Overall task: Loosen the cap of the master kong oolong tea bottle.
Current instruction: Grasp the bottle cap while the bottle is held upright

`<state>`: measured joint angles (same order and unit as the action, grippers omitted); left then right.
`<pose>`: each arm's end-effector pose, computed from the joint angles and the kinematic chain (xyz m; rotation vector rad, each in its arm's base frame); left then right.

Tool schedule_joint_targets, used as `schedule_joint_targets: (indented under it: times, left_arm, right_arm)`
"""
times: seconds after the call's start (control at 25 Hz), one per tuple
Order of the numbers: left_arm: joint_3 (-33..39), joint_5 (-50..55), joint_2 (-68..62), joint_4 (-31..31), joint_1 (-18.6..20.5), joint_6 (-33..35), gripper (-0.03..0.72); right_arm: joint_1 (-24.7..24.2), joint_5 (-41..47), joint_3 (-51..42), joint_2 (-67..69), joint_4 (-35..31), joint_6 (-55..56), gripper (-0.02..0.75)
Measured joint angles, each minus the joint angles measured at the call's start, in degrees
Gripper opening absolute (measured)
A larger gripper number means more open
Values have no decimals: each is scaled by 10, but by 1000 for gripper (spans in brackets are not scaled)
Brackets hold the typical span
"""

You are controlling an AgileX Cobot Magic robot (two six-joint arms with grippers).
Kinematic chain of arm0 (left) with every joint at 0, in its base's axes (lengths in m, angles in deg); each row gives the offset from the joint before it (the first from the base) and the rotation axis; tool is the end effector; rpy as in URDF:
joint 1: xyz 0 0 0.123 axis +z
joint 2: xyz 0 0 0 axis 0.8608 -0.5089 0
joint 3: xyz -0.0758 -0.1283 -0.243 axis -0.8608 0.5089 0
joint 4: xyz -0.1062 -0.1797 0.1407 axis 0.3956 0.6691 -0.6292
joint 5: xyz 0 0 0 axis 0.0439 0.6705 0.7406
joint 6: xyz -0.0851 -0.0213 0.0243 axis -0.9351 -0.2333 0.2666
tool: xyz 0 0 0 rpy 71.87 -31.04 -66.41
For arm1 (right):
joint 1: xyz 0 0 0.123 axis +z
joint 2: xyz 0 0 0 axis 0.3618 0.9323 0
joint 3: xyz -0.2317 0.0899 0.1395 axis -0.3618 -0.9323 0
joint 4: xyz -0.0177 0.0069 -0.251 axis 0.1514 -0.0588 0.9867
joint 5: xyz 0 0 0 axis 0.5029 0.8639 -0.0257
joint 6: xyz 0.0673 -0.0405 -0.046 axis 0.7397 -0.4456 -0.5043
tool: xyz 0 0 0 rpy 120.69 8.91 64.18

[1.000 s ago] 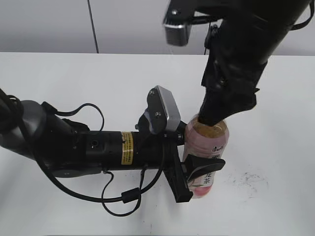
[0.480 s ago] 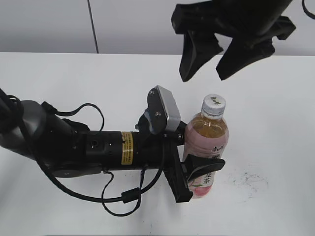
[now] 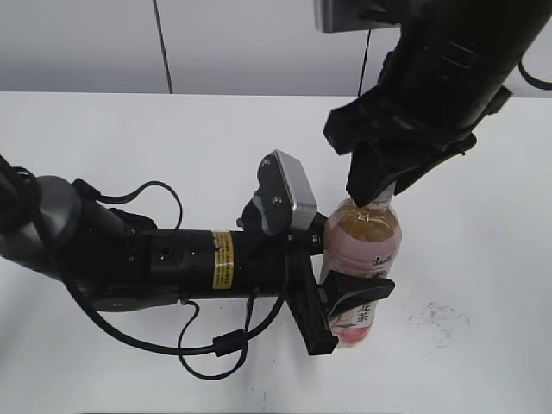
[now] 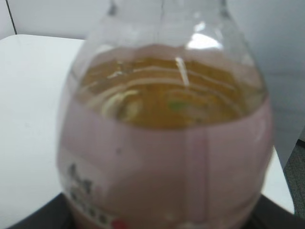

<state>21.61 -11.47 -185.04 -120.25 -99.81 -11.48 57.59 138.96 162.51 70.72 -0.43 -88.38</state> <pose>0.2374 -0.2770 0.1092 1.2560 1.4886 -0.9762 0.2498 0.2017 0.3048 -1.0379 2.7689 0.3149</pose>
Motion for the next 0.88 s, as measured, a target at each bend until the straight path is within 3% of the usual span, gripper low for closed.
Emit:
schedule_joint_targets:
  times: [0.32, 0.4, 0.6, 0.76, 0.88]
  left_arm:
    - [0, 0, 0, -4, 0, 3, 385]
    - [0, 0, 0, -4, 0, 3, 385]
    - [0, -1, 0, -4, 0, 4, 384]
    - [0, 0, 0, -1, 0, 1, 384]
    - [0, 0, 0, -1, 0, 1, 384]
  right_arm:
    - [0, 0, 0, 0, 11, -582, 276]
    - [0, 0, 0, 0, 14, -662, 276]
    - [1, 1, 2, 0, 8, -692, 300]
    - [1, -15, 9, -1, -14, -643, 520]
    - [1, -27, 25, -2, -39, -564, 589]
